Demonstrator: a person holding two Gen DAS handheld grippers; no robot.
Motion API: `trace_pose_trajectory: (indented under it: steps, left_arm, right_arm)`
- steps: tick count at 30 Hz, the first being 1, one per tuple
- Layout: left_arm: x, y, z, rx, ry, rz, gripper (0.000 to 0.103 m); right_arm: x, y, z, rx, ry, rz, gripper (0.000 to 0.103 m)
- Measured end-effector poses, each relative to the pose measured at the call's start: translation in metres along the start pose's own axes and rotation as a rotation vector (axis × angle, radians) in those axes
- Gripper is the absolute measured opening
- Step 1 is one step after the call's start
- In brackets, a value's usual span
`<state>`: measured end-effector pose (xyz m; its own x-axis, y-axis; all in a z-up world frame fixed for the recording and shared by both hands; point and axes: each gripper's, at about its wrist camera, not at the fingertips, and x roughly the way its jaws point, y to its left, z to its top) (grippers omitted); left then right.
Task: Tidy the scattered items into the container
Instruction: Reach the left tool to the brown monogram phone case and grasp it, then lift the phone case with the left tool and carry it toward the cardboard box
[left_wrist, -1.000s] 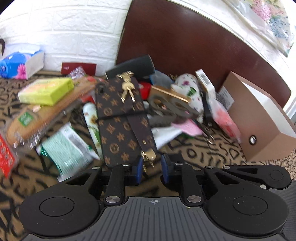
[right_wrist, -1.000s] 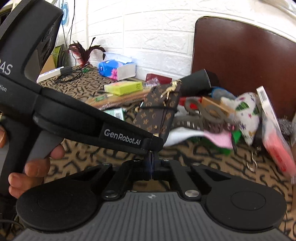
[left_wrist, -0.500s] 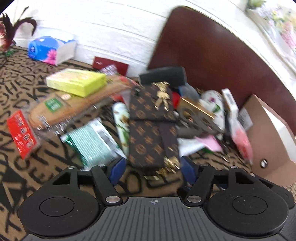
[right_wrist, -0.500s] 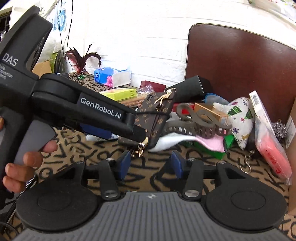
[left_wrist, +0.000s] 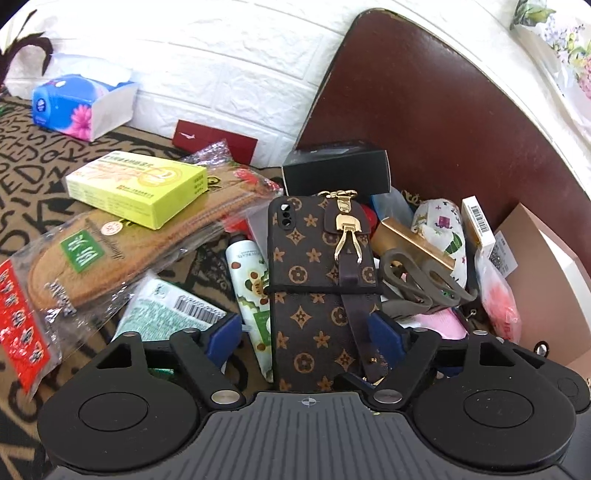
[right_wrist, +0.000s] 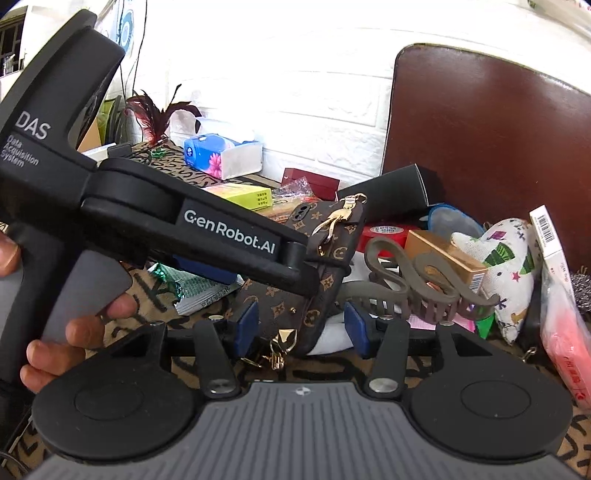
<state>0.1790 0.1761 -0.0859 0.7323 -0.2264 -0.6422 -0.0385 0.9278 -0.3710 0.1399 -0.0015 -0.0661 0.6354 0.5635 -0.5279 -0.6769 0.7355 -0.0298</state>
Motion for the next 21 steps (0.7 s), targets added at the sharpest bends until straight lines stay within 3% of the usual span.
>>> trace_pose_trajectory:
  steps: [4,5,6,10,16,21]
  left_arm:
    - [0.008,0.0,0.0,0.004,0.02,-0.043,0.08]
    - [0.006,-0.002,-0.001,0.014,0.014,-0.047,0.07]
    - [0.004,-0.004,-0.002,0.026,0.012,-0.051,0.069]
    - [-0.004,-0.008,-0.006,0.027,0.019,-0.046,0.066]
    - [-0.034,-0.032,-0.022,0.044,0.021,-0.044,0.064]
    - [-0.055,-0.057,-0.046,0.046,0.072,-0.072,0.064]
  right_arm:
    - [0.01,0.001,0.0,0.027,0.026,0.024,0.057]
    - [0.01,0.003,0.0,0.022,0.028,0.018,0.057]
    - [0.009,0.004,0.001,0.014,0.032,0.012,0.056]
    - [0.0,0.0,0.002,0.035,0.041,0.023,0.047]
    - [-0.035,0.003,-0.003,-0.001,0.03,0.033,0.047]
    - [-0.079,0.005,-0.02,-0.014,0.059,0.051,0.047]
